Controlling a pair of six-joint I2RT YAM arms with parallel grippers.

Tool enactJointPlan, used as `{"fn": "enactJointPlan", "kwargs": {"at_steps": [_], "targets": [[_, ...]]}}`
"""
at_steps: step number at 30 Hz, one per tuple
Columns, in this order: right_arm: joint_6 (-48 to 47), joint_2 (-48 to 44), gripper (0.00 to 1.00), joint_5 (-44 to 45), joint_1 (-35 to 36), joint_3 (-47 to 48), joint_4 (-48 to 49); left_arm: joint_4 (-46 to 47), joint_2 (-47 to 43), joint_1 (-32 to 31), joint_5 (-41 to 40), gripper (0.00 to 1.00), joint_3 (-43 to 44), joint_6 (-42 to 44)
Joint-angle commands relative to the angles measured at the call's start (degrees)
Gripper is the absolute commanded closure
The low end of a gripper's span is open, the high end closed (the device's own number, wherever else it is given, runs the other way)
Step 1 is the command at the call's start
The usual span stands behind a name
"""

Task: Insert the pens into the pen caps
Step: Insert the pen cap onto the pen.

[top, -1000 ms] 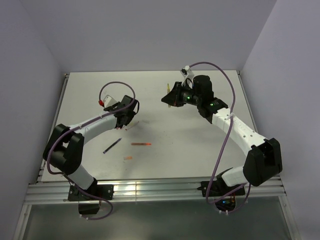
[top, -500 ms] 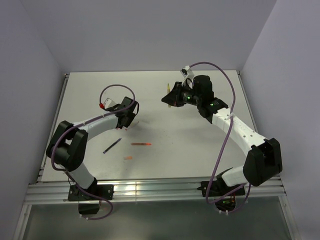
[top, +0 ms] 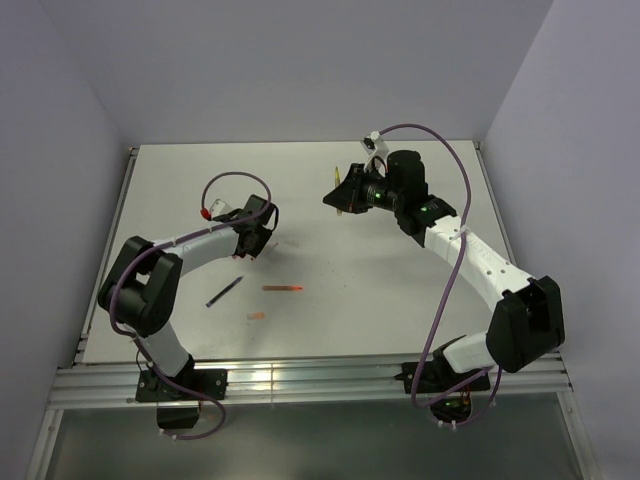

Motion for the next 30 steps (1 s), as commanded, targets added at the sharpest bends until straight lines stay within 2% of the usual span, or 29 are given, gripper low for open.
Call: {"fn": "enactJointPlan", "kwargs": {"at_steps": [1, 30], "targets": [[-0.9, -1.6, 1.00, -1.1, -0.4, -0.5, 2.3, 1.2, 0.9, 0.2, 1.1, 0.62, -0.3, -0.8], [-0.7, -0.1, 1.00, -2.0, -0.4, -0.2, 2.4, 1.3, 2.8, 1.7, 1.8, 0.62, -0.6, -0.3]]}}
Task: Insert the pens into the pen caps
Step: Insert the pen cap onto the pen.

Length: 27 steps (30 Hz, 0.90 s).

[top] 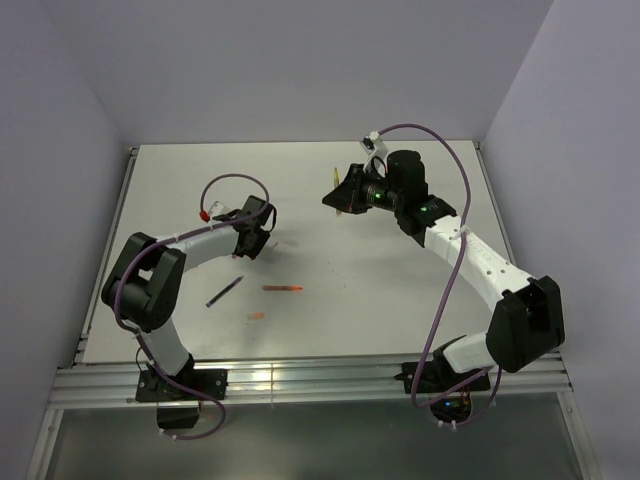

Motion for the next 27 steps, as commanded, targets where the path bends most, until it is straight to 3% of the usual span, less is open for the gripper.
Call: {"fn": "enactJointPlan", "kwargs": {"at_steps": [1, 14, 22, 27], "targets": [[-0.7, -0.2, 1.00, -0.9, -0.4, -0.2, 2.3, 0.9, 1.2, 0.5, 0.5, 0.62, -0.5, -0.2], [-0.7, 0.3, 1.00, -1.1, -0.4, 0.0, 2.3, 1.0, 1.1, 0.8, 0.7, 0.62, -0.6, -0.1], [-0.6, 0.8, 1.00, -1.6, -0.4, 0.0, 2.6, -0.9, 0.8, 1.1, -0.9, 0.55, 1.2, -0.8], [-0.5, 1.0, 1.00, -1.9, -0.3, 0.1, 2.6, -2.5, 1.3, 1.3, -1.3, 0.56, 2.3, -1.1]]}}
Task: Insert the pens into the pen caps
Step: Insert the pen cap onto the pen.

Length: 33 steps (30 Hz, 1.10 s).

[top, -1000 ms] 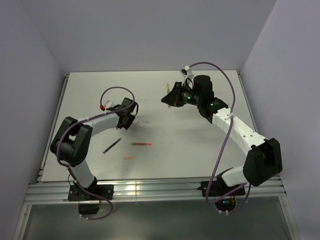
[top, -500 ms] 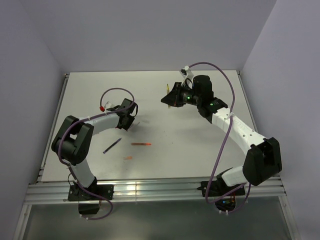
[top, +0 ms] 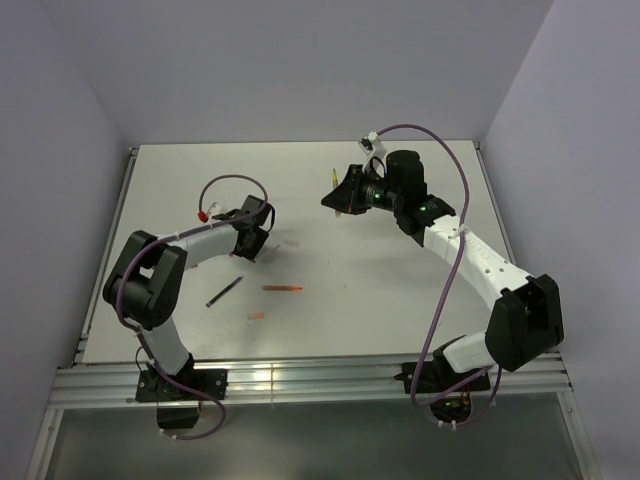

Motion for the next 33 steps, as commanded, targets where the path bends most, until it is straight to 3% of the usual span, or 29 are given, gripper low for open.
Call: {"fn": "enactJointPlan", "kwargs": {"at_steps": [1, 33], "targets": [[-0.5, 0.6, 1.00, -0.7, -0.4, 0.1, 2.5, -2.1, 0.3, 0.4, -1.6, 0.56, 2.4, -1.1], [-1.0, 1.0, 1.00, -1.4, -0.4, 0.2, 2.5, -10.6, 7.4, 1.5, -1.3, 0.57, 9.8, 0.1]]}}
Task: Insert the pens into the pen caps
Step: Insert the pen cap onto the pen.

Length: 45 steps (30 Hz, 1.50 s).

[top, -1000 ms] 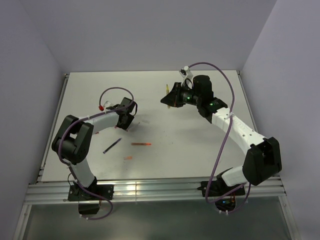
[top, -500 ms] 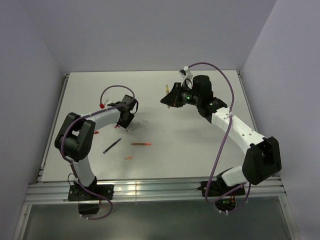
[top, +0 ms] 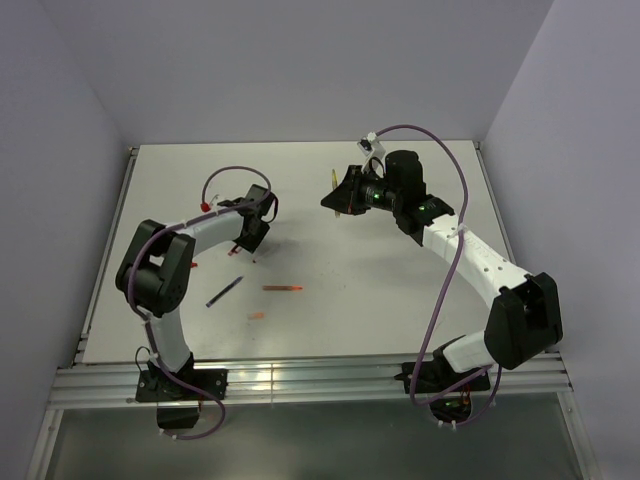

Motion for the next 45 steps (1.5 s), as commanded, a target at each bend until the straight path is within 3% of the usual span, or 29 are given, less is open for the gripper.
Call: {"fn": "enactJointPlan", "kwargs": {"at_steps": [1, 20, 45], "targets": [[-1.0, 0.5, 1.00, -1.0, -0.4, 0.2, 2.3, -3.2, 2.0, 0.4, -0.5, 0.57, 1.1, 0.0], [-1.1, 1.5, 1.00, -1.8, -0.4, 0.7, 2.0, -2.7, 4.4, 1.6, 2.5, 0.59, 0.1, 2.0], [-1.4, 1.4, 1.00, -1.5, -0.5, 1.2, 1.0, -5.9, 9.2, 3.3, 0.2, 0.65, 1.3, 15.8]]}}
